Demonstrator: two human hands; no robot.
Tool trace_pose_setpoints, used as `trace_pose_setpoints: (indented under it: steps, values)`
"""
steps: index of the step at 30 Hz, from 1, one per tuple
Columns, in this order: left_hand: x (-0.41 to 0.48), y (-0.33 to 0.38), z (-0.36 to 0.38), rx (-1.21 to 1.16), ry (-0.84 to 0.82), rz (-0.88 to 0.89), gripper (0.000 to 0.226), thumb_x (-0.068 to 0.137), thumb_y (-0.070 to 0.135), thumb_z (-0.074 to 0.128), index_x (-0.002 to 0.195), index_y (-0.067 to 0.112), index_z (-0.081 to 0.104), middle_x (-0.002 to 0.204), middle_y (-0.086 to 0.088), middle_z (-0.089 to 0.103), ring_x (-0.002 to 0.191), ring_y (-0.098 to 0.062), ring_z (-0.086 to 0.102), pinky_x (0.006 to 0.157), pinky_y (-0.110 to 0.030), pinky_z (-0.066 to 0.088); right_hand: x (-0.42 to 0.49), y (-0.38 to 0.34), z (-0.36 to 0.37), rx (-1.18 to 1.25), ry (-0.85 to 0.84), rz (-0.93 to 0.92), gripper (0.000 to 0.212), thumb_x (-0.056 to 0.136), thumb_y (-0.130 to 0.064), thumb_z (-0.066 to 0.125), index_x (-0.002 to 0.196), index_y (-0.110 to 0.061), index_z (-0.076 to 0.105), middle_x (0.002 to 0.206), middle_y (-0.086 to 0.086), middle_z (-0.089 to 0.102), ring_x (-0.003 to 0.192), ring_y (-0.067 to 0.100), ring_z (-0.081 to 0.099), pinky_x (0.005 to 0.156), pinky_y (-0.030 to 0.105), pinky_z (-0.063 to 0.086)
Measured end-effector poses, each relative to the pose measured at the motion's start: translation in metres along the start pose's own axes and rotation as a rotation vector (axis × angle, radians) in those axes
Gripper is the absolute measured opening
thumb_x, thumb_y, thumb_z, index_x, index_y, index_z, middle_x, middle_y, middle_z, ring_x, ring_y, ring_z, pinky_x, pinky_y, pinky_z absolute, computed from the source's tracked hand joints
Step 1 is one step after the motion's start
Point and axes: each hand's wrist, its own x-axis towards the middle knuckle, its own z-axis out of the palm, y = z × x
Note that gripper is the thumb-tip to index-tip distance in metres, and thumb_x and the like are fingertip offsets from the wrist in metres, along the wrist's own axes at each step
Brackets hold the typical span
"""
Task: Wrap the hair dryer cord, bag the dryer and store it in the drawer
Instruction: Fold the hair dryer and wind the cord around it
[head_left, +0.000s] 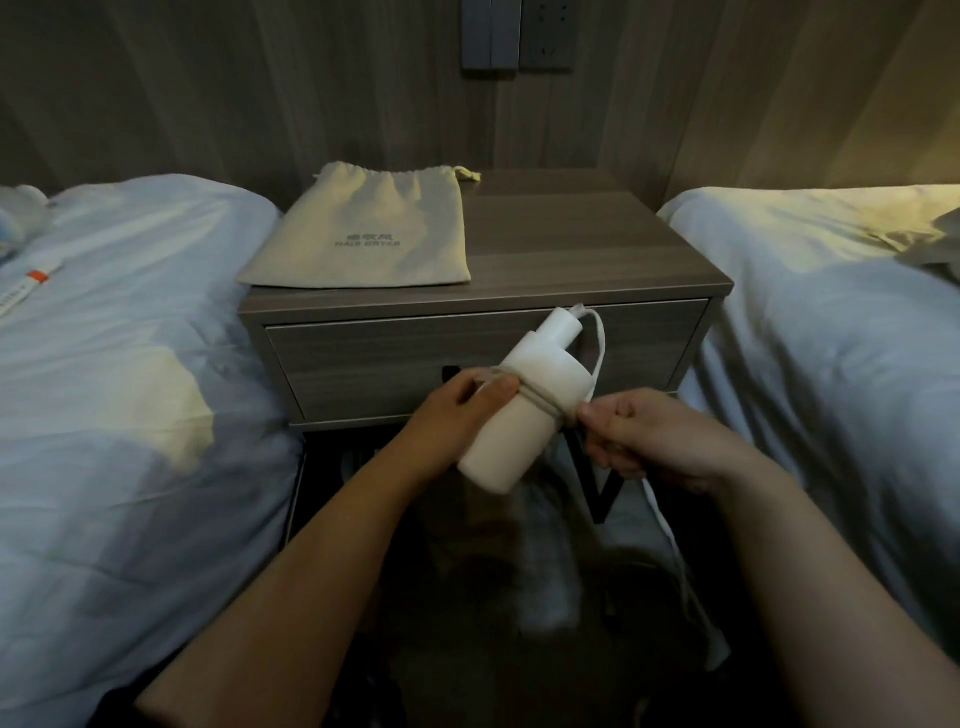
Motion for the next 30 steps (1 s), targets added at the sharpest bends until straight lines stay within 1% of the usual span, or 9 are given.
trace_pose_setpoints:
  steps: [4, 7, 14, 17, 21, 24, 26, 28, 30]
  values:
    - [0.001, -0.002, 0.003, 0.067, 0.063, 0.020, 0.020, 0.088, 0.041, 0.054, 0.106, 0.033, 0.053, 0.090, 0.016, 0.057, 0.079, 0.000, 0.056, 0.055, -0.011, 0.044, 0.007, 0.006, 0.010, 0.072, 0.124, 0.026, 0.043, 0.086, -0.036, 0.059, 0.047, -0.017, 0.055, 0.046, 0.008, 0.044, 0.036, 0.012, 0.027, 0.038, 0.017, 0.019]
    - [-0.001, -0.003, 0.006, 0.040, 0.084, 0.010, 0.021, 0.087, 0.040, 0.056, 0.106, 0.033, 0.053, 0.093, 0.013, 0.059, 0.081, -0.002, 0.057, 0.060, -0.017, 0.044, 0.006, 0.010, 0.013, 0.111, 0.141, 0.013, 0.049, 0.088, -0.033, 0.056, 0.041, -0.019, 0.057, 0.042, 0.000, 0.044, 0.033, 0.008, 0.027, 0.035, 0.016, 0.022]
    - [0.001, -0.006, 0.009, -0.064, 0.099, -0.050, 0.023, 0.086, 0.040, 0.057, 0.107, 0.030, 0.056, 0.106, -0.002, 0.063, 0.091, -0.017, 0.061, 0.075, -0.030, 0.050, 0.002, 0.010, 0.025, -0.298, 0.308, -0.063, 0.060, 0.093, -0.042, 0.045, 0.039, -0.015, 0.049, 0.039, -0.001, 0.051, 0.030, 0.004, 0.039, 0.044, 0.020, 0.033]
    - [-0.001, -0.009, 0.012, -0.111, 0.075, -0.101, 0.035, 0.085, 0.044, 0.056, 0.115, 0.026, 0.056, 0.111, -0.006, 0.064, 0.091, -0.019, 0.062, 0.070, -0.030, 0.049, -0.001, 0.006, 0.026, -0.461, 0.342, -0.131, 0.058, 0.095, -0.039, 0.041, 0.041, -0.019, 0.049, 0.037, -0.004, 0.050, 0.036, 0.002, 0.049, 0.053, 0.020, 0.035]
    - [0.000, -0.005, 0.010, -0.075, 0.063, -0.124, 0.037, 0.085, 0.045, 0.056, 0.117, 0.026, 0.054, 0.114, -0.007, 0.062, 0.092, -0.018, 0.061, 0.070, -0.030, 0.049, -0.001, 0.007, 0.027, -0.479, 0.308, -0.117, 0.056, 0.096, -0.042, 0.036, 0.047, -0.017, 0.052, 0.043, -0.003, 0.054, 0.041, 0.000, 0.053, 0.057, 0.021, 0.037]
    - [0.003, -0.001, 0.002, 0.104, 0.095, -0.058, 0.041, 0.083, 0.045, 0.060, 0.118, 0.026, 0.054, 0.114, -0.002, 0.060, 0.092, -0.014, 0.059, 0.071, -0.028, 0.048, 0.000, 0.006, 0.024, -0.484, 0.202, -0.067, 0.058, 0.096, -0.044, 0.034, 0.052, -0.012, 0.056, 0.049, 0.000, 0.059, 0.036, 0.003, 0.050, 0.055, 0.022, 0.038]
    - [0.002, 0.002, -0.002, 0.204, 0.113, -0.037, 0.045, 0.081, 0.048, 0.061, 0.121, 0.029, 0.053, 0.118, -0.001, 0.058, 0.094, -0.014, 0.057, 0.072, -0.028, 0.046, 0.000, 0.003, 0.022, -0.477, 0.130, -0.018, 0.056, 0.096, -0.044, 0.035, 0.054, -0.013, 0.054, 0.044, -0.001, 0.059, 0.031, 0.005, 0.046, 0.052, 0.025, 0.041]
    - [0.001, 0.001, -0.006, 0.345, 0.129, -0.023, 0.056, 0.076, 0.054, 0.063, 0.126, 0.033, 0.049, 0.124, 0.001, 0.055, 0.098, -0.014, 0.053, 0.074, -0.028, 0.043, -0.002, 0.000, 0.018, -0.463, 0.075, 0.020, 0.049, 0.096, -0.042, 0.038, 0.059, -0.014, 0.054, 0.041, -0.001, 0.058, 0.028, 0.007, 0.043, 0.049, 0.026, 0.042]
    - [0.000, 0.000, -0.008, 0.514, 0.168, -0.007, 0.072, 0.070, 0.062, 0.065, 0.133, 0.038, 0.041, 0.131, 0.003, 0.052, 0.105, -0.016, 0.052, 0.082, -0.029, 0.042, -0.004, -0.002, 0.014, -0.479, 0.017, 0.074, 0.043, 0.095, -0.040, 0.043, 0.067, -0.012, 0.057, 0.048, 0.002, 0.061, 0.028, 0.010, 0.043, 0.042, 0.022, 0.039]
